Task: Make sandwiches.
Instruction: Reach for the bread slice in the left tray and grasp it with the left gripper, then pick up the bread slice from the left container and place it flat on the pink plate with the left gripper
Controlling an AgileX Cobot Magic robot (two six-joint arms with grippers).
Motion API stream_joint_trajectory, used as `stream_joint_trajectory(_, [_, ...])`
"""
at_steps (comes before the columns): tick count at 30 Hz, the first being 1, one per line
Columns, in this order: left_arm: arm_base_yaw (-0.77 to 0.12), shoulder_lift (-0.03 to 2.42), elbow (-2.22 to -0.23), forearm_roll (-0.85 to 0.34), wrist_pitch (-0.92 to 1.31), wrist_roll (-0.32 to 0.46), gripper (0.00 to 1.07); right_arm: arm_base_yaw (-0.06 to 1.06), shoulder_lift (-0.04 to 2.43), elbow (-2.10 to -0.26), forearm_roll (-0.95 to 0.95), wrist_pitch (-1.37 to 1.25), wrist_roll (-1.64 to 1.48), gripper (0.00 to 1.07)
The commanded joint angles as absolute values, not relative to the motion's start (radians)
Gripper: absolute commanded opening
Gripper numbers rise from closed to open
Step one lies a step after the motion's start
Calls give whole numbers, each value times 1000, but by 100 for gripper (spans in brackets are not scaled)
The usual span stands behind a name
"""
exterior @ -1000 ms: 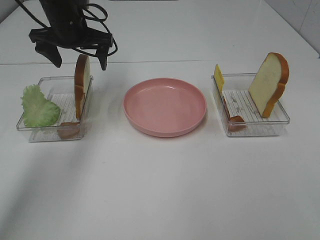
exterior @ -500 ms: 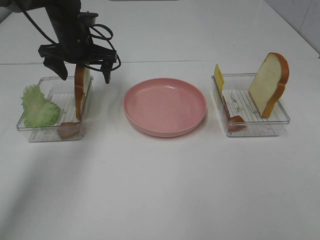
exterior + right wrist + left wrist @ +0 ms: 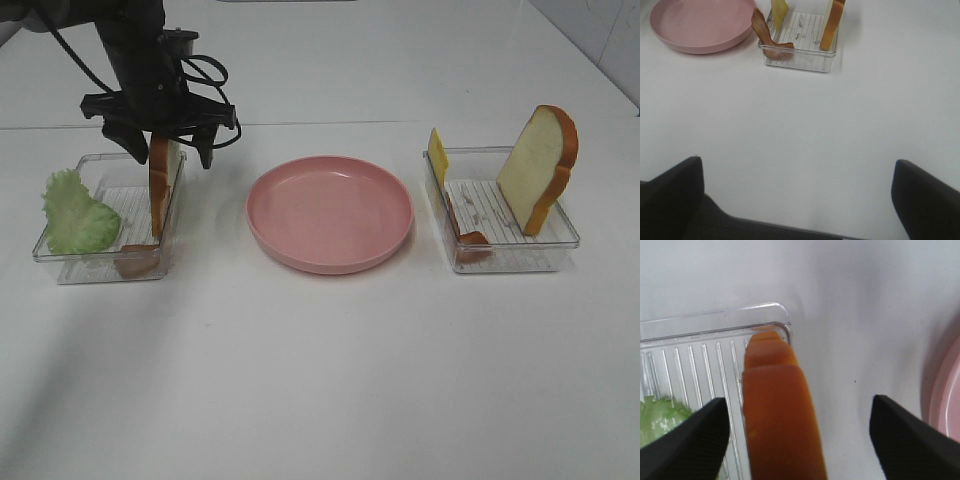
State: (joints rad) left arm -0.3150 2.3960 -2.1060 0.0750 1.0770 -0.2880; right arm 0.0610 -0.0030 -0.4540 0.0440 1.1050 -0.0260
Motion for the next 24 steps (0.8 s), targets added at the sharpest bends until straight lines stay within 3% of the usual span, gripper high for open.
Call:
stream_joint_trajectory(1, [-313,2395,-2110,84,1087,-289,44,58,-39,-459,47,1108,-27,99])
stream_joint_trajectory(2, [-313,2395,-2110,84,1087,-289,44,58,-39,-459,47,1108,-27,99])
stream_joint_trajectory(3, [-313,2395,-2110,94,1088,-289,32,58,-39,-459,47,1108,-27,99])
stream_joint_trajectory(5, [-313,2394,-2110,99,1092,-289,26,58,-39,-459,47,1108,-27,99])
stream_joint_trajectory(6, [-313,2391,-2110,106,1094,-289,13,58,-39,-459,47,1108,-27,99])
stream_joint_trajectory(7, [-313,2391,-2110,106,1094,-289,13,58,-39,-459,47,1108,-27,99])
stream_joint_trajectory(8, [-313,2387,-2110,116,1096,-289,2,58,-39,-459,47,1108,-27,99])
stream_joint_trajectory(9, [-313,2383,-2110,121,1098,-289,0,58,-39,-459,47,1108,-27,99])
stream_joint_trajectory(24, [-313,2317,-2111,147,1200,-289,0,58,-39,-459,47,1108,-27,99])
